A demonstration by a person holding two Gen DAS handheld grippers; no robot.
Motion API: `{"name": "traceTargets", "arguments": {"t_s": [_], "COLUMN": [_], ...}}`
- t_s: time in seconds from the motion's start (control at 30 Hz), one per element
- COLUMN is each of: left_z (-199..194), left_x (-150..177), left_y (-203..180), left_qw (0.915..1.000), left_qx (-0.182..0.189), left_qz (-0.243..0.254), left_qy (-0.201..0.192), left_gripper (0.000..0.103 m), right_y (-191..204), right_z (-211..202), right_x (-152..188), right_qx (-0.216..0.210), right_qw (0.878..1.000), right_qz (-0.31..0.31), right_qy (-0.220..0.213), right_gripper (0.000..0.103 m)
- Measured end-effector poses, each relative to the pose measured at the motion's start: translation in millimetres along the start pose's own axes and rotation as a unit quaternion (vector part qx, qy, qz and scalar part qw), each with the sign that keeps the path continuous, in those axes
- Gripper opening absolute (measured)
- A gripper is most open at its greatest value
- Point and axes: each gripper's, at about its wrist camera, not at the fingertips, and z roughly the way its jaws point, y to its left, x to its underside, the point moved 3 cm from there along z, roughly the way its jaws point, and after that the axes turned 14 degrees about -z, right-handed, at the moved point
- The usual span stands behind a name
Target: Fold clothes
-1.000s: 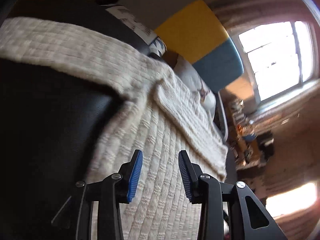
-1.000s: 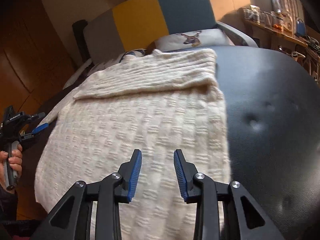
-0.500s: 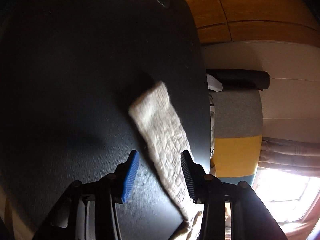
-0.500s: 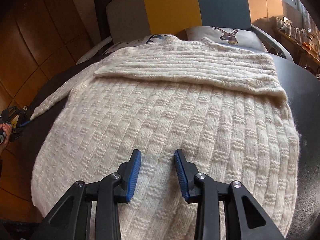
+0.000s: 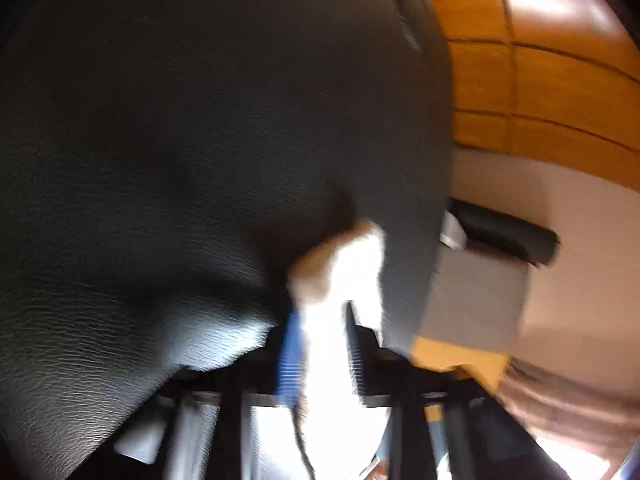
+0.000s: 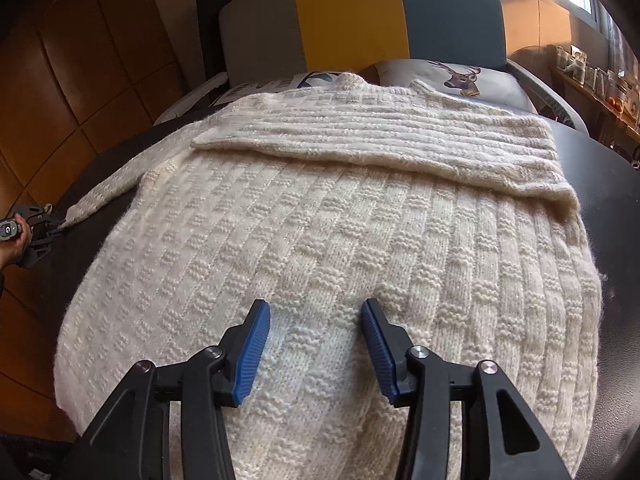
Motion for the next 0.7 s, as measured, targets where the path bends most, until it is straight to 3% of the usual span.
{"name": "traceTargets", "arguments": {"t_s": [0.07,0.2,0.4,0.53,0.7], "left_z": [3,7,11,29,57], "left_x": [-1,8,58,130,224], "left_y": [-1,-10,-57,-86,-108], "left_qw": [0.9999,0.9998,0.9933,0.9788,0.9520], "left_qx": [0.005,0.014,0.041,0.047,0.029], "left_qz": [-0.015,0.003,0.106,0.186,0.269], "left_qy": [-0.002,-0.011,0.018,0.072,0.143], "left_gripper": [0.008,0.006,0.006,0.006,0.006], "right_y": [3,7,7,5,5], "right_z": [0,1,2,2,1], "right_x": [0,1,-1,-2,0], "right_qx": [0.003,0.007,0.003,-0.004,-0.009], "right_qw": [1.000,1.000,1.000,1.000,1.000], "right_qz": [-0.008,-0.022,-0.017,-0.008,-0.010], "right_qy": [0.000,0.000,0.004,0.005,0.001], "right_gripper": [0.052,0.056,0.060,0.060,0.061]}}
